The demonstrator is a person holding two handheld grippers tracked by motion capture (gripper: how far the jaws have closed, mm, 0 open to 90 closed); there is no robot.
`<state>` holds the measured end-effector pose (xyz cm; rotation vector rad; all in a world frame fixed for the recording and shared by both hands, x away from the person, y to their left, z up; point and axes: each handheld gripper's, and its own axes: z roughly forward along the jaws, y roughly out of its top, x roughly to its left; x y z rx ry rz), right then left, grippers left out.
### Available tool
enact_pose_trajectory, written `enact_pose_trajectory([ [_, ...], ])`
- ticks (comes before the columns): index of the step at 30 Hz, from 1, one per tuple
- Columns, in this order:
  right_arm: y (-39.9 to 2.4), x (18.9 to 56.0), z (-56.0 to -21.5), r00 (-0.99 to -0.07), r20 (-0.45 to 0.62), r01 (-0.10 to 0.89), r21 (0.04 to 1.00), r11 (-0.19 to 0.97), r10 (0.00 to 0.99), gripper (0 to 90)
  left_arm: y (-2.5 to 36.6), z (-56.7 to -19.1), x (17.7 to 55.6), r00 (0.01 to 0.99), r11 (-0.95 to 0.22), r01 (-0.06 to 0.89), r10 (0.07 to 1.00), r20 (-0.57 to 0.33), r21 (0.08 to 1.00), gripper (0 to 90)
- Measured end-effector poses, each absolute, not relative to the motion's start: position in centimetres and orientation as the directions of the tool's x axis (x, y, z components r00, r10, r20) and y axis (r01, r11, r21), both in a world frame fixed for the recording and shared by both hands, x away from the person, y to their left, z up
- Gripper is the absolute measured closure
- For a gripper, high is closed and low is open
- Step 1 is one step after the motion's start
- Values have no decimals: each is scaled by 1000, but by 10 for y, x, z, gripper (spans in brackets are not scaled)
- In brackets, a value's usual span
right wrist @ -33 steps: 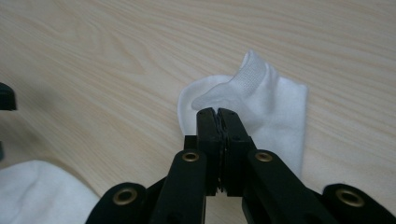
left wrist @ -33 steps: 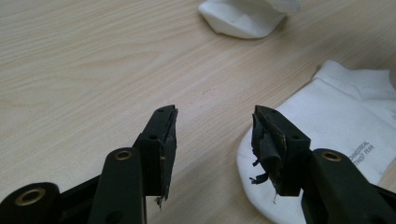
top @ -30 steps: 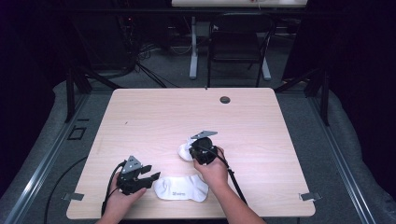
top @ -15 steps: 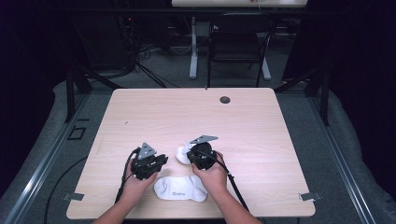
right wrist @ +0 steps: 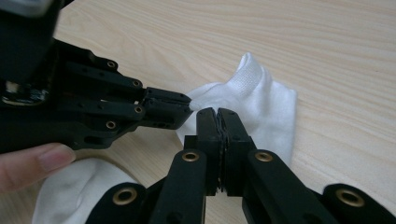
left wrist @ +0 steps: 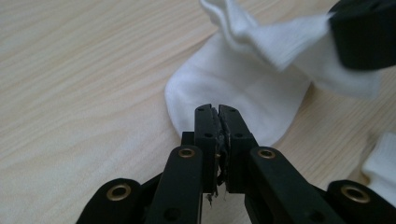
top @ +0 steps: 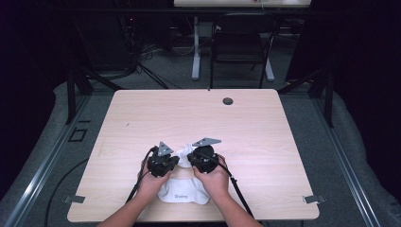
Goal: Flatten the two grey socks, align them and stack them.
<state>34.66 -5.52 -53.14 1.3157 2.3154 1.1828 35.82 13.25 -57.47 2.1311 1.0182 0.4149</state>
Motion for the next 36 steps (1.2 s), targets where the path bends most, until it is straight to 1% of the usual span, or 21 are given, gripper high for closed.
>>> enact_pose_trajectory([
  [8,-65,346,-524,-561,183,609,752,253,808,887,141,-579,360,630,-426,550,776,-22,718,866],
  [17,-94,347,-518,-508,195,618,761,197,839,887,152,-580,363,624,-410,559,780,-40,721,869],
  [22,-106,345,-525,-482,205,636,751,179,852,887,154,-580,365,633,-412,562,772,-53,717,869],
  [36,-127,348,-555,-420,227,692,707,148,879,887,158,-579,365,639,-424,559,768,-44,712,868],
])
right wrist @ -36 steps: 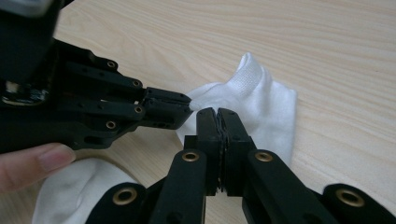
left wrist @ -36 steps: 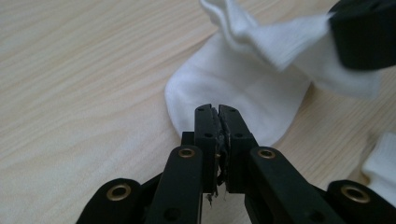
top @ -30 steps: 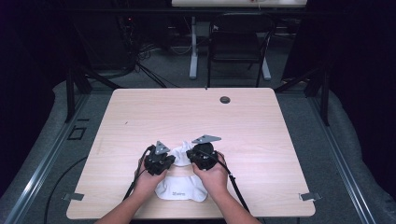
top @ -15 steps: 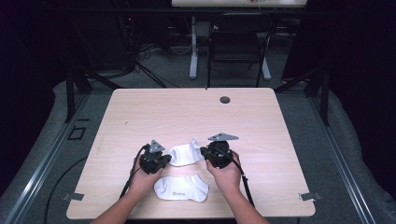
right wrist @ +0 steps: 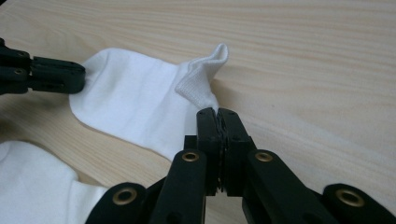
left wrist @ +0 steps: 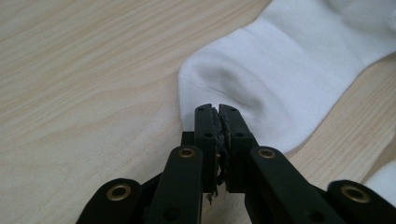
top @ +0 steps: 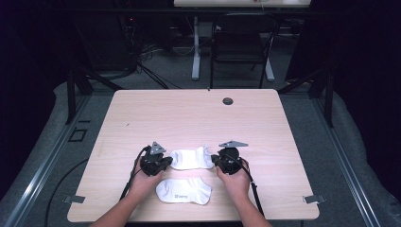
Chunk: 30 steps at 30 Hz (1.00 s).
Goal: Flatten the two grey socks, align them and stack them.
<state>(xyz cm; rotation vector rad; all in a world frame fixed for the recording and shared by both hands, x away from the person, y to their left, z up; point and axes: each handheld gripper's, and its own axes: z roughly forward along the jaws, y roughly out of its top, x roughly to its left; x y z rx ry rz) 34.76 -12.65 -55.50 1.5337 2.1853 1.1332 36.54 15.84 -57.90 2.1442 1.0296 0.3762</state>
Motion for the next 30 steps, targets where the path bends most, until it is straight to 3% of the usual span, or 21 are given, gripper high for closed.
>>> enact_pose_trajectory([
  [15,-130,340,-571,-437,226,706,686,177,871,878,163,-579,365,638,-420,566,768,-54,709,864],
  [22,-137,336,-563,-435,171,681,705,198,884,741,164,-579,366,637,-412,570,768,-66,711,846],
  [30,-130,295,-547,-579,95,596,727,341,810,800,164,-579,367,642,-416,564,764,-62,713,845],
])
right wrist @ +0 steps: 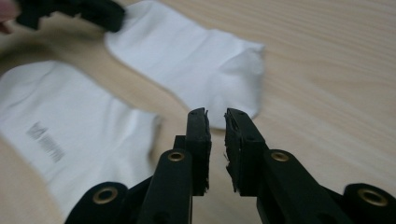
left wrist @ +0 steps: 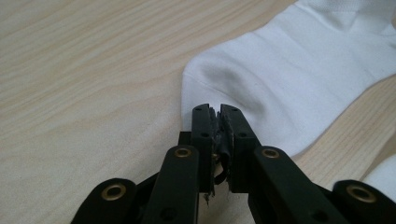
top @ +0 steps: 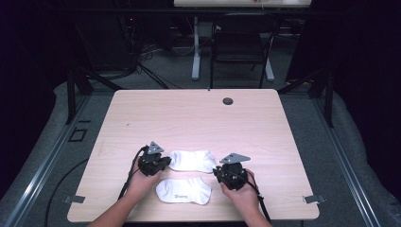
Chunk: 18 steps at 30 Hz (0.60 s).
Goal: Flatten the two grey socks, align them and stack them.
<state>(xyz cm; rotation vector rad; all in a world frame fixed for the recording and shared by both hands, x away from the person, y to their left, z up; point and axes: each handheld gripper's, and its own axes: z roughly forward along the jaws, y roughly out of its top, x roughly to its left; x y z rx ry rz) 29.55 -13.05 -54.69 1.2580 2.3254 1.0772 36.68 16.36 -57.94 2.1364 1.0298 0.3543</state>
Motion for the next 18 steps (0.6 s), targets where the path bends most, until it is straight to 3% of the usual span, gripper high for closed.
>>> enact_pose_trajectory([
  [6,-114,277,-562,-665,95,586,682,438,741,823,165,-580,368,639,-410,565,767,-65,716,845],
  [18,-113,275,-572,-672,52,575,666,476,739,835,165,-580,364,632,-406,561,773,-57,721,834],
])
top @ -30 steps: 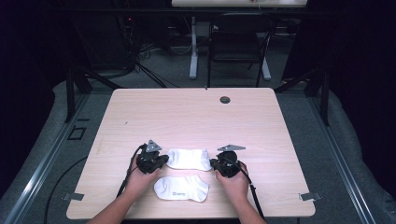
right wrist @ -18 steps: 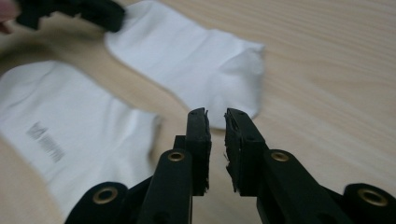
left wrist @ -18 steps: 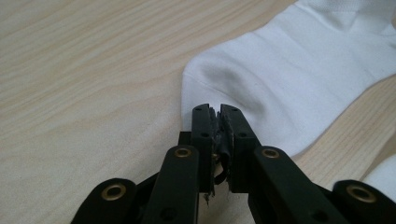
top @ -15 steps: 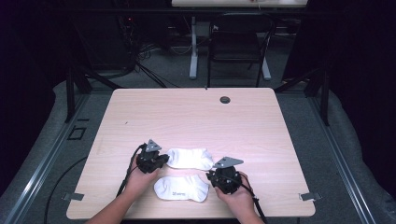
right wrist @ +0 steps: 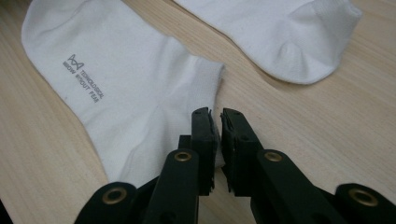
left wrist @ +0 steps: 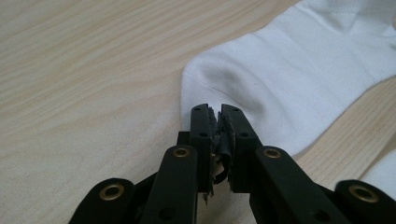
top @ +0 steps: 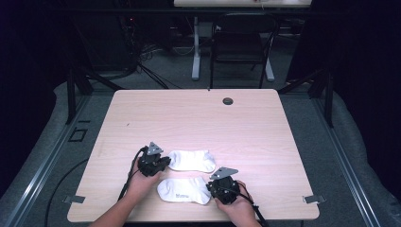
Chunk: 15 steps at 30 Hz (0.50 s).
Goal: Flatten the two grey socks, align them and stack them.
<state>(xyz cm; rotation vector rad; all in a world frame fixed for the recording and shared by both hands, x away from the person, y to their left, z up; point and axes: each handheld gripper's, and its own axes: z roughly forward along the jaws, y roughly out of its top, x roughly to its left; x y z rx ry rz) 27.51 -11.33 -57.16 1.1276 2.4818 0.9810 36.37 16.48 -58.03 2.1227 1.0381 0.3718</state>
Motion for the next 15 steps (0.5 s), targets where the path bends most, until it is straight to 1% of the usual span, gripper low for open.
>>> enact_pose_trajectory([
  [3,-116,277,-571,-679,26,563,660,498,734,832,165,-580,364,630,-401,565,774,-63,721,832],
  [6,-120,283,-572,-687,30,554,668,496,726,813,165,-580,363,629,-402,564,775,-60,721,828],
  [9,-123,287,-572,-674,35,565,669,483,738,815,165,-581,362,626,-396,563,777,-62,725,826],
  [11,-124,287,-571,-672,13,559,665,496,741,817,166,-581,362,620,-387,570,782,-70,725,826],
  [15,-128,289,-570,-660,0,563,662,494,752,816,167,-579,361,617,-389,583,784,-76,713,817],
])
